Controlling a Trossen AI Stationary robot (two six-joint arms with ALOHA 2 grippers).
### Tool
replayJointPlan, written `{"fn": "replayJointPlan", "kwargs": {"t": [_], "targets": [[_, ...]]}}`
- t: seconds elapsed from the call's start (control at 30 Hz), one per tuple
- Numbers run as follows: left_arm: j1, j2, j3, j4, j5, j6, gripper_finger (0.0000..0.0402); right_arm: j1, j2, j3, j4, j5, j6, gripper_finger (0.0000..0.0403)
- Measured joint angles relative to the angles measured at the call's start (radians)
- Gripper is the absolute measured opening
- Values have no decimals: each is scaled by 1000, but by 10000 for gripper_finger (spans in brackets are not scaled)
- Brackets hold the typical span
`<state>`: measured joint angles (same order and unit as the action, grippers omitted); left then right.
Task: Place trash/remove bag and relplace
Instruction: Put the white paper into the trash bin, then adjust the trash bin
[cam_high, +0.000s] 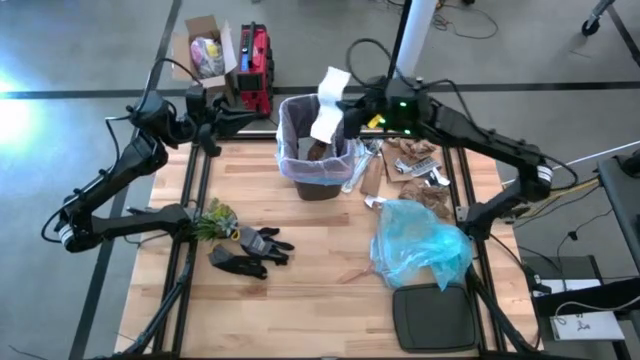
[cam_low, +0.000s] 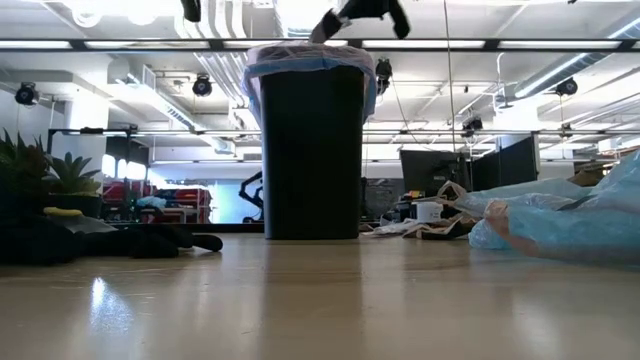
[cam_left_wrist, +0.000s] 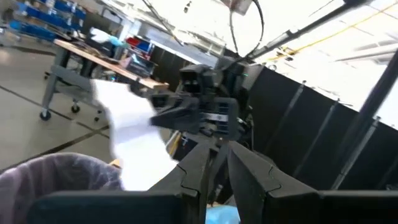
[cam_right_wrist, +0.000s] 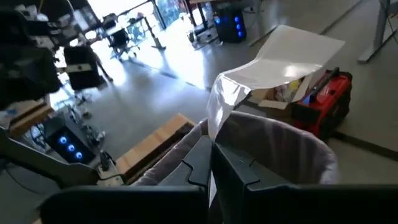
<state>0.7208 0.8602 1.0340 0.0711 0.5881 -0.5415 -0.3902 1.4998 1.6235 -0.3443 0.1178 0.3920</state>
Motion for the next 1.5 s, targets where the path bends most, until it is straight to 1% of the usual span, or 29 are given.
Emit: {"fn": "replayJointPlan", "kwargs": {"t": [0.13,0.27,0.37,0.5,0.6,0.7,0.83,0.93,1.03,1.13,1.23,1.33,1.4,1.5], "targets": [[-1,-10,0,-22,8,13,43,0,53,42,-15,-68,-2,0],[-1,-11,-1,-29,4,31,43,1,85,91,-107,-94,-14,8],[-1,-12,-1,-29,4,34,43,0,91,110,-153,-93,-20,38],[-1,-10,-2,-37,1,35,43,0,68,113,-181,-88,-12,96],[-1,-13,-2,-37,1,35,43,0,39,112,-257,-26,-29,133],[-1,-29,-2,-38,4,35,43,0,5,112,-374,46,-49,156],[-1,-53,-2,-65,5,53,43,-5,-13,110,-589,198,-64,166],[-1,-74,-2,-91,5,77,43,-6,-11,74,-665,231,-55,163],[-1,-87,-2,-106,3,88,43,-1,-10,8,-630,213,-22,155],[-1,-93,-2,-112,1,88,43,7,-9,-62,-565,156,38,145],[-1,-95,-2,-119,1,86,43,27,-9,-112,-442,63,64,135],[-1,-92,-2,-143,0,85,43,59,-9,-124,-330,-51,53,127],[-1,-90,-2,-151,0,85,43,83,-9,-124,-291,-73,30,122],[-1,-88,-2,-150,0,79,43,96,-25,-124,-304,-49,-7,117]]}}
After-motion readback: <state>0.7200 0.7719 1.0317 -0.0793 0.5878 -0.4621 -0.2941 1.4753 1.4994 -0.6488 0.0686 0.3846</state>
